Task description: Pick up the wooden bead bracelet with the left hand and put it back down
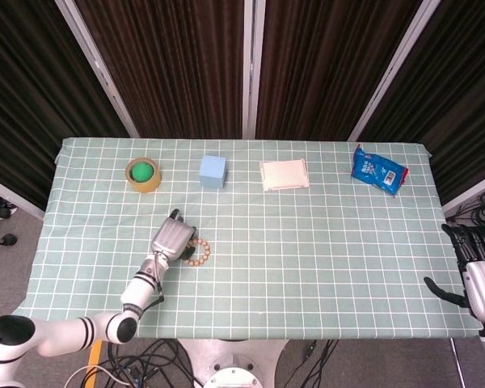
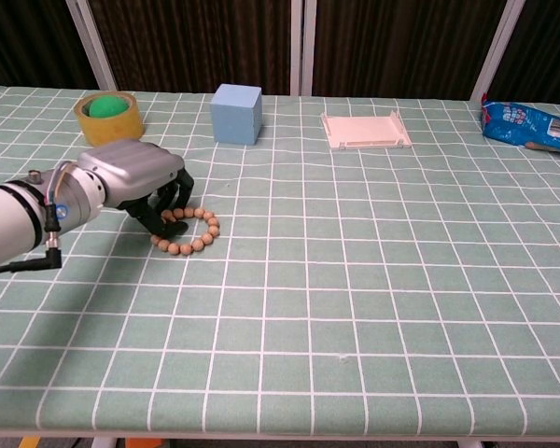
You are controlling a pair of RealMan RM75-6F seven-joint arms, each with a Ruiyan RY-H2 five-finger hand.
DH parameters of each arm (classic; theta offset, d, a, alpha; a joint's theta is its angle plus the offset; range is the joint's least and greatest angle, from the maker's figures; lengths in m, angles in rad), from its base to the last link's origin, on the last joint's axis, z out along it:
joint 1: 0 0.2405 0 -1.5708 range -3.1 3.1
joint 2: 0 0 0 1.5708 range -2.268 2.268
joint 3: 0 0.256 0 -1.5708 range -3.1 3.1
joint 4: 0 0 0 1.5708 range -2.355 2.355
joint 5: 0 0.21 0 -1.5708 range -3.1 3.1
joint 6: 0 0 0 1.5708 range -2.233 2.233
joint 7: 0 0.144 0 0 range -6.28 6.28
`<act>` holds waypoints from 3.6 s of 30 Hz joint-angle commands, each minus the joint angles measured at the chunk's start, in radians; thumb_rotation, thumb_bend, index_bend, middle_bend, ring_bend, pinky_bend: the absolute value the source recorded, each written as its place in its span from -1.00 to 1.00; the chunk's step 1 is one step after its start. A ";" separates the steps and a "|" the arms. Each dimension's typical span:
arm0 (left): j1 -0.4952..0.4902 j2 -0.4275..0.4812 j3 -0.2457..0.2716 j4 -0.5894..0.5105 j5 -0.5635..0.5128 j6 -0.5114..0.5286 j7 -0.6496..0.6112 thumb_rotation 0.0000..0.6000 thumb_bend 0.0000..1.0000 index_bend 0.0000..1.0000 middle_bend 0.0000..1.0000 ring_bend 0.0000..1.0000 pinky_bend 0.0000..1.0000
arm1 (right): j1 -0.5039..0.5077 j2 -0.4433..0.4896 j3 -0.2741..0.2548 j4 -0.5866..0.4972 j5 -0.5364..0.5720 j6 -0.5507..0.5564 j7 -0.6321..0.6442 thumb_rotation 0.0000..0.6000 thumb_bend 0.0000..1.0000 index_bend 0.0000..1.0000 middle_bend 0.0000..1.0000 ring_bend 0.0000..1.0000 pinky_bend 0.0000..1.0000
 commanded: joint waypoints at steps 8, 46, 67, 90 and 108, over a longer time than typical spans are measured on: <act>0.028 0.048 -0.008 -0.047 0.072 0.016 -0.132 0.94 -0.05 0.13 0.32 -0.19 -0.71 | -0.013 0.006 -0.001 -0.005 -0.007 0.021 0.000 1.00 -0.78 -0.88 -0.72 -1.00 -1.00; 0.328 0.347 -0.463 -0.356 0.443 -0.617 -1.928 -0.01 0.05 0.13 0.32 -0.18 -0.64 | -0.021 0.013 0.003 -0.037 -0.028 0.041 -0.028 1.00 -0.78 -0.88 -0.72 -1.00 -1.00; 0.248 0.456 -0.328 -0.388 0.673 -0.527 -2.538 -0.55 -0.26 0.56 0.68 0.40 -0.64 | -0.024 0.013 0.003 -0.031 -0.035 0.050 -0.017 1.00 -0.78 -0.88 -0.72 -1.00 -1.00; 0.054 0.493 -0.045 -0.254 0.675 -0.345 -2.498 -0.76 -0.25 0.55 0.74 0.55 -0.62 | -0.019 0.010 0.006 -0.022 -0.034 0.044 -0.009 1.00 -0.78 -0.88 -0.72 -1.00 -1.00; 0.134 0.355 -0.073 -0.235 0.368 -0.179 -1.786 -1.00 -0.23 0.37 0.54 0.29 -0.67 | -0.014 0.038 0.027 -0.062 -0.039 0.066 -0.068 1.00 -0.79 -0.88 -0.71 -1.00 -1.00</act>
